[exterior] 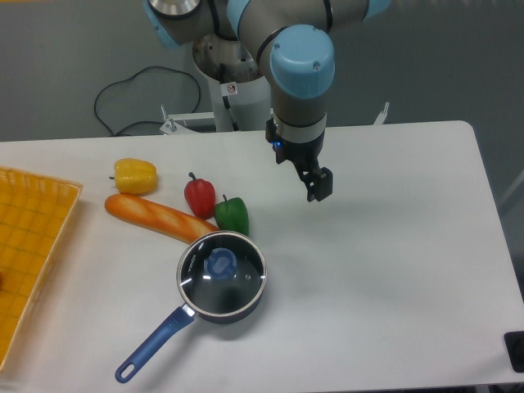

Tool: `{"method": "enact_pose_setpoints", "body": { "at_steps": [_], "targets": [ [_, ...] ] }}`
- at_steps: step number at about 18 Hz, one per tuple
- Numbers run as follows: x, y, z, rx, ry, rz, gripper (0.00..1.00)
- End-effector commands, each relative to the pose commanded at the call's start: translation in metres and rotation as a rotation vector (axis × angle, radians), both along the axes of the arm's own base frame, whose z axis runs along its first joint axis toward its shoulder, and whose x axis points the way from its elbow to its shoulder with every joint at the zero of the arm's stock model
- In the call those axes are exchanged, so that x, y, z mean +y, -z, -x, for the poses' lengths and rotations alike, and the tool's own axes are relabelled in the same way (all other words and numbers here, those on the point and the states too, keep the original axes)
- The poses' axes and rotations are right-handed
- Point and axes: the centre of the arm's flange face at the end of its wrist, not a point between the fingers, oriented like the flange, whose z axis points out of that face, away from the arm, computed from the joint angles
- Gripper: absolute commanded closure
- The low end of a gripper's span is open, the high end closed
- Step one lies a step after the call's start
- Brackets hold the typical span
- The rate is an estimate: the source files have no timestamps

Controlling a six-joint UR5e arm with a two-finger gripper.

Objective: Open the lid
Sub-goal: 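Move the open gripper toward the glass lid on the dark saucepan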

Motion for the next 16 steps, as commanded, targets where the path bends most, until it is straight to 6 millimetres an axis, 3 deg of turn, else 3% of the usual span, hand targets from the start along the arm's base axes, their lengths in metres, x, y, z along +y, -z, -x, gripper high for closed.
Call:
{"method": "enact_pose_setpoints", "body": {
  "at_steps": [16],
  "targets": [
    [0.0051, 0.0029, -0.0033, -0.04, -0.058, -0.047, 0.0]
  ]
}}
